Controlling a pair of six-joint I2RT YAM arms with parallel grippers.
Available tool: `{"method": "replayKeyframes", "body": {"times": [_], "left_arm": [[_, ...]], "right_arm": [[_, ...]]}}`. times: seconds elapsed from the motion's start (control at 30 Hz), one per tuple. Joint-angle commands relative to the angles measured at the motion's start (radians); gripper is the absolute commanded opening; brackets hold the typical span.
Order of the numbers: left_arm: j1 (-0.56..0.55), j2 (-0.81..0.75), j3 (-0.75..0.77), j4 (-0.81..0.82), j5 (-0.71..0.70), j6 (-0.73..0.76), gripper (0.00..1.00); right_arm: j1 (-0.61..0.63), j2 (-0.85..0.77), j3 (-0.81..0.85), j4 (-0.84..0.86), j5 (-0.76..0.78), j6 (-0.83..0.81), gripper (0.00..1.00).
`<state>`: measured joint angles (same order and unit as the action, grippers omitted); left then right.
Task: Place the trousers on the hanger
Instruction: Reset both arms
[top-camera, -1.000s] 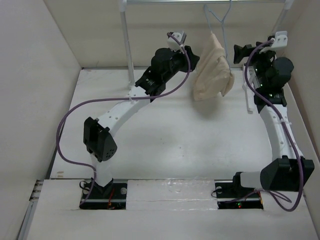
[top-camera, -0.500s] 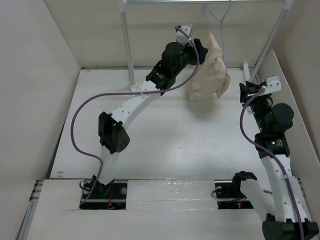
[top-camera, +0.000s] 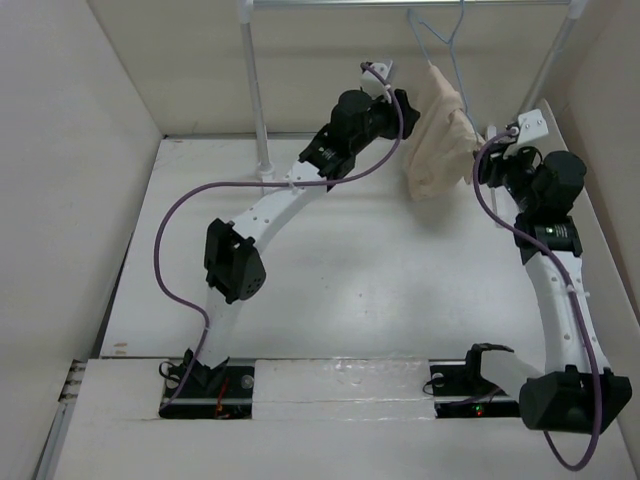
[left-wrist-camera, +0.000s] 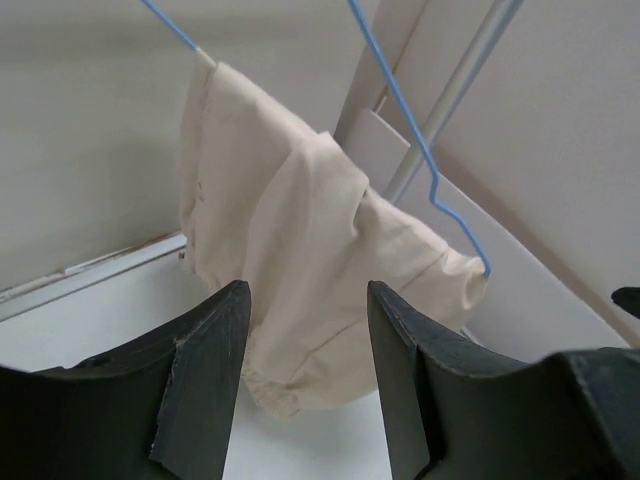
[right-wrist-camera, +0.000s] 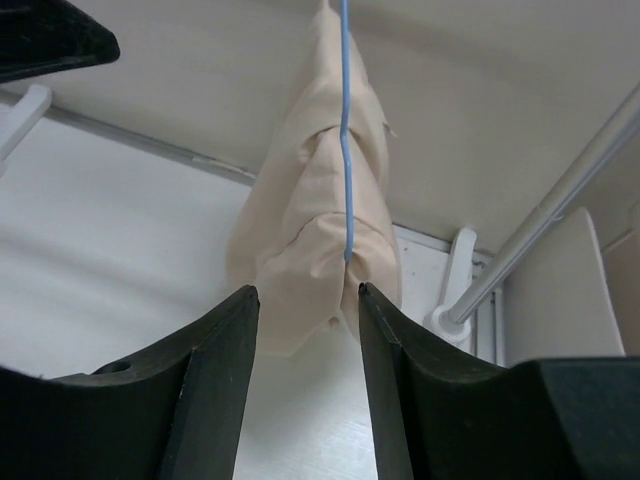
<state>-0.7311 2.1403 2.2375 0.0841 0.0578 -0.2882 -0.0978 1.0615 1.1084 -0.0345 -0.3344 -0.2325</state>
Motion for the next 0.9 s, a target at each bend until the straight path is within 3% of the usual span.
{"method": "replayKeyframes", "body": {"times": [0.0, 0.07, 0.1, 0.13, 0.27, 0.3, 0.33, 0.4, 0.43, 0.5, 0.73, 0.87], "left_arm": [[0.009, -0.085, -0.093, 0.068, 0.056, 0.014, 0.47], [0.009, -0.152, -0.218, 0.135, 0.053, 0.009, 0.49], [0.009, -0.169, -0.295, 0.207, 0.053, 0.008, 0.64], [0.009, -0.186, -0.32, 0.223, 0.057, 0.012, 0.73], [0.009, -0.294, -0.41, 0.187, 0.053, -0.009, 0.85], [0.009, -0.339, -0.54, 0.233, 0.054, -0.022, 0.99], [0.009, -0.393, -0.631, 0.28, 0.027, -0.031, 0.99], [0.009, -0.568, -0.883, 0.441, -0.009, -0.055, 0.99], [0.009, -0.623, -0.885, 0.477, -0.038, -0.055, 0.99], [0.009, -0.756, -1.079, 0.512, -0.119, -0.062, 0.99], [-0.001, -0.945, -1.262, 0.511, -0.19, -0.043, 0.99], [-0.001, -0.933, -1.268, 0.48, -0.222, -0.042, 0.99]], "right_arm": [[-0.003, -0.044, 0.036, 0.015, -0.06, -0.004, 0.51], [0.007, -0.078, 0.018, 0.016, -0.029, -0.002, 0.53], [0.018, -0.092, 0.011, 0.007, -0.016, -0.002, 0.54], [0.018, -0.106, 0.002, -0.001, -0.003, -0.002, 0.57], [0.027, -0.207, -0.044, -0.062, 0.011, -0.011, 0.73], [0.027, -0.28, -0.067, -0.076, 0.024, -0.01, 0.75], [0.027, -0.319, -0.091, -0.082, 0.044, -0.008, 1.0], [0.027, -0.424, -0.136, -0.14, 0.116, -0.022, 1.0], [0.027, -0.455, -0.146, -0.162, 0.139, -0.033, 1.0], [0.049, -0.504, -0.154, -0.243, 0.231, -0.056, 1.0], [0.106, -0.584, -0.223, -0.229, 0.232, -0.042, 1.0], [0.106, -0.589, -0.24, -0.223, 0.216, -0.036, 1.0]]}}
